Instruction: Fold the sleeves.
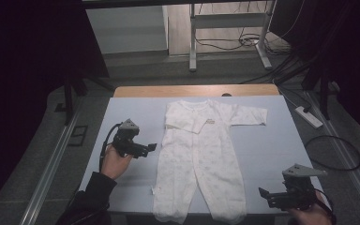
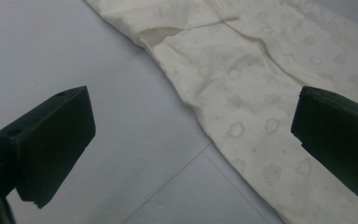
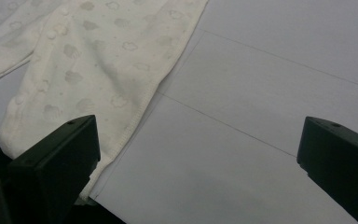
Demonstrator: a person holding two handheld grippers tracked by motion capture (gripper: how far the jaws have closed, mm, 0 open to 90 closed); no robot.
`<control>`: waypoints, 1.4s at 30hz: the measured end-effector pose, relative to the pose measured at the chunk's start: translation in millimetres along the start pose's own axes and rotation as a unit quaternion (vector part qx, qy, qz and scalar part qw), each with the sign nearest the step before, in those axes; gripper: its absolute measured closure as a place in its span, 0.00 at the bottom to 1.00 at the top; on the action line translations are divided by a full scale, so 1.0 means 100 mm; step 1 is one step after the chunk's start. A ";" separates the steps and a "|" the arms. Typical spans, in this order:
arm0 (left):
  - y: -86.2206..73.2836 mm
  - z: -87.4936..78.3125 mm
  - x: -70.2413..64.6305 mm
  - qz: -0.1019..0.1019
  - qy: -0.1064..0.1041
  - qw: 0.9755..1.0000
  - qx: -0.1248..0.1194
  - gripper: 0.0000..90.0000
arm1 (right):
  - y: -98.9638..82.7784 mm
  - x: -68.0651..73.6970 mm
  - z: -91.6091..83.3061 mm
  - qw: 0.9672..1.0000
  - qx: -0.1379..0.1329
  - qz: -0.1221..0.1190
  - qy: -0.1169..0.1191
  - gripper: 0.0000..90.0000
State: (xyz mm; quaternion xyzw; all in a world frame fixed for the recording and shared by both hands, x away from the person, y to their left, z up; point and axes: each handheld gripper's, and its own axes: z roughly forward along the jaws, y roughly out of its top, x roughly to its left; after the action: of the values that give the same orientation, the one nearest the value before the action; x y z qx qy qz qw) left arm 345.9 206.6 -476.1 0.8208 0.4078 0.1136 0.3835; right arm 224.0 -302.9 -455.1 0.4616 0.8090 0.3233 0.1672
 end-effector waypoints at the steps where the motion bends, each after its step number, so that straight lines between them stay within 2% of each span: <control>1: 0.00 0.00 0.00 0.000 0.000 1.000 0.000 0.00 | 0.00 0.00 0.00 1.000 0.000 0.000 0.000 0.00; 11: -0.17 -0.22 -0.07 -0.016 0.007 1.000 -0.011 0.00 | 0.00 0.00 0.00 1.000 0.001 0.001 -0.002 0.00; 22: -0.36 -0.43 -0.16 -0.021 0.012 1.000 -0.016 0.00 | 0.00 0.00 0.00 1.000 0.003 0.002 -0.002 0.00; 42: -0.64 -0.72 -0.34 -0.033 0.030 0.999 -0.022 0.00 | 0.00 0.00 0.00 1.000 0.002 0.002 -0.003 0.00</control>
State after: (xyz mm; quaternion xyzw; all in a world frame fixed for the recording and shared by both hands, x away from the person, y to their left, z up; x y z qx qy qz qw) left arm 250.9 244.0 -468.9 0.7944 0.4438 0.1345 0.3923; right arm 223.8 -303.1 -455.1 0.4644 0.8082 0.3209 0.1679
